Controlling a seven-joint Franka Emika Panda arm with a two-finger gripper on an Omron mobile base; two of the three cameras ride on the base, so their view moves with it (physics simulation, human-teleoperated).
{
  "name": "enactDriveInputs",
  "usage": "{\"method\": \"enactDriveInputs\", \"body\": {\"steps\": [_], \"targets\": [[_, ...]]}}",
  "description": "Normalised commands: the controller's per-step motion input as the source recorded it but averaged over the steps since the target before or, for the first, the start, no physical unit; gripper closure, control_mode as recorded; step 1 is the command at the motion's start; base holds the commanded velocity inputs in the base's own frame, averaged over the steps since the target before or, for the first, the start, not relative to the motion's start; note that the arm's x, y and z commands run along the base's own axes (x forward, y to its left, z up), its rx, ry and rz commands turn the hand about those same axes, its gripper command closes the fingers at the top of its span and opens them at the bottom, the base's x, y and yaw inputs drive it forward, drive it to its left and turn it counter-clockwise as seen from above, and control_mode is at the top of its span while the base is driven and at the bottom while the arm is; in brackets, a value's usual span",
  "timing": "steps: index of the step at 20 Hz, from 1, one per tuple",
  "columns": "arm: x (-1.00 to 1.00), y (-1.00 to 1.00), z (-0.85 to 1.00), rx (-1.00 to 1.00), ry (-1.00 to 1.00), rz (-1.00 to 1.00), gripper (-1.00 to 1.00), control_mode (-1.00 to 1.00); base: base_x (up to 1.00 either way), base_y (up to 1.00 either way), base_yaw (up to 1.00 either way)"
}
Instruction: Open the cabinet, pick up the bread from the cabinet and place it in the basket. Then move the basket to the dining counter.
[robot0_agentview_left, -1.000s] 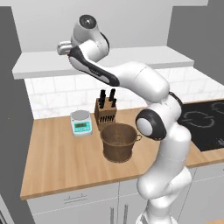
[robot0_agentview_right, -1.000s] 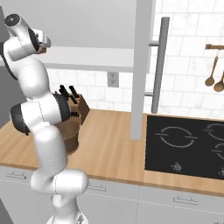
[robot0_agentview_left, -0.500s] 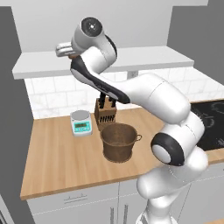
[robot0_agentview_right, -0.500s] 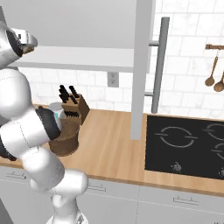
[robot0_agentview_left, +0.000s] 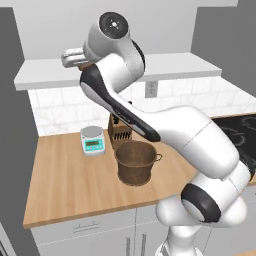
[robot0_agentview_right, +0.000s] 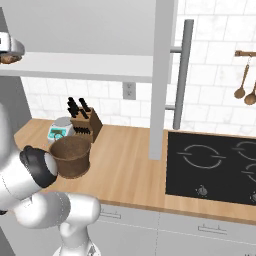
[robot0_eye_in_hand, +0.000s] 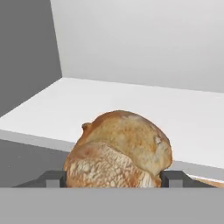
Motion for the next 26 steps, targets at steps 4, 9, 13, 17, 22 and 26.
{"method": "enactDriveInputs", "body": {"steps": [4,9,13,17,22,26], "targets": [[-1.0,-0.58,-0.17,0.0,0.1,0.01,1.0,-1.0,0.0,0.0,0.0],[-0.85,-0.74,-0.52,0.0,0.23,0.01,1.0,-1.0,0.0,0.0,0.0],[-0.44,-0.56,-0.81,0.0,0.33,0.0,1.0,-1.0,0.0,0.0,0.0],[-0.11,-0.27,-0.66,0.0,0.28,0.0,1.0,-1.0,0.0,0.0,0.0],[0.06,-0.08,-0.6,-0.14,0.16,0.0,1.0,-1.0,0.0,0.0,0.0],[0.05,-0.25,-0.49,-0.15,0.04,0.0,1.0,-1.0,0.0,0.0,0.0]]}}
